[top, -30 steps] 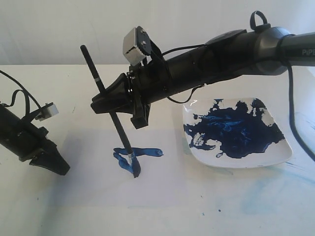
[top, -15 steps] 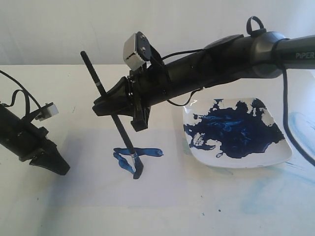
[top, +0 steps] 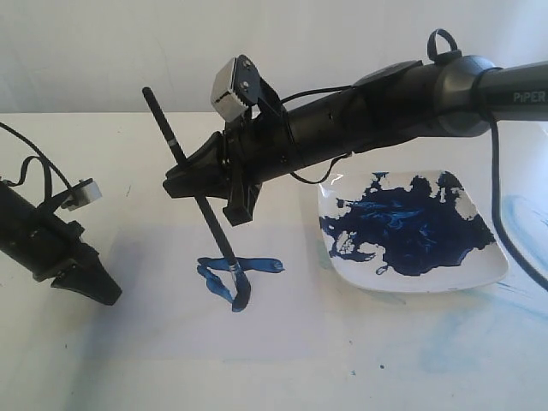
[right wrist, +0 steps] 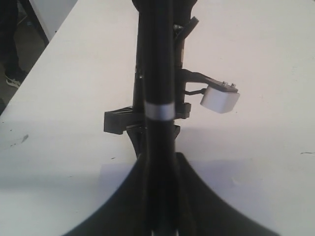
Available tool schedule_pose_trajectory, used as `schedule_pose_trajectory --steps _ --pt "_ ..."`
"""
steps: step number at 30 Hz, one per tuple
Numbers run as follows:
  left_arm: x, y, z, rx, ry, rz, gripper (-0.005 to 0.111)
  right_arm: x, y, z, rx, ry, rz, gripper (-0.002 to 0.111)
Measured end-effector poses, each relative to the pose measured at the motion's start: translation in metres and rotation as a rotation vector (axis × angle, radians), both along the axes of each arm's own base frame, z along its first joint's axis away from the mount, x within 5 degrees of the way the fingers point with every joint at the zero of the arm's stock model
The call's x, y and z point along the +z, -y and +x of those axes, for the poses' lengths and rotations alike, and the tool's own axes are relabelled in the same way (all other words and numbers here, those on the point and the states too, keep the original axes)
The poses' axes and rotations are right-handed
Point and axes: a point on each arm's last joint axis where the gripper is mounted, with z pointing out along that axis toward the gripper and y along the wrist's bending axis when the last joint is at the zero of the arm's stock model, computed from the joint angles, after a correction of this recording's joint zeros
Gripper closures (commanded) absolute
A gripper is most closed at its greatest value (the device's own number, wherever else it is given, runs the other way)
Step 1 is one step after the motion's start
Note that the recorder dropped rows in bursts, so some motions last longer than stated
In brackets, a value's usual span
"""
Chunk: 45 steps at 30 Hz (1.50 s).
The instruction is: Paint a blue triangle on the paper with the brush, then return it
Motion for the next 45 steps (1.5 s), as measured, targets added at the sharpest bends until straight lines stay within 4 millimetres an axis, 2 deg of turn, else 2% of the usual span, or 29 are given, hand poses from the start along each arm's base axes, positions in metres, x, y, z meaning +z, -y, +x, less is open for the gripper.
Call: schedule_pose_trajectory --steps 24,35,45 --pt "0.0 0.0 0.0 0.0 0.0 0.0 0.107 0.001 0.001 0.003 -0.04 -0.003 -0.023 0.108" --pt "0.0 0.0 0.0 0.0 0.0 0.0 0.107 0.007 0.024 0.021 -0.119 0.038 -0.042 0.108" --pt "0.0 0.0 0.0 0.0 0.0 0.0 0.107 0.006 0.025 0.023 -0.137 0.046 -0.047 0.108"
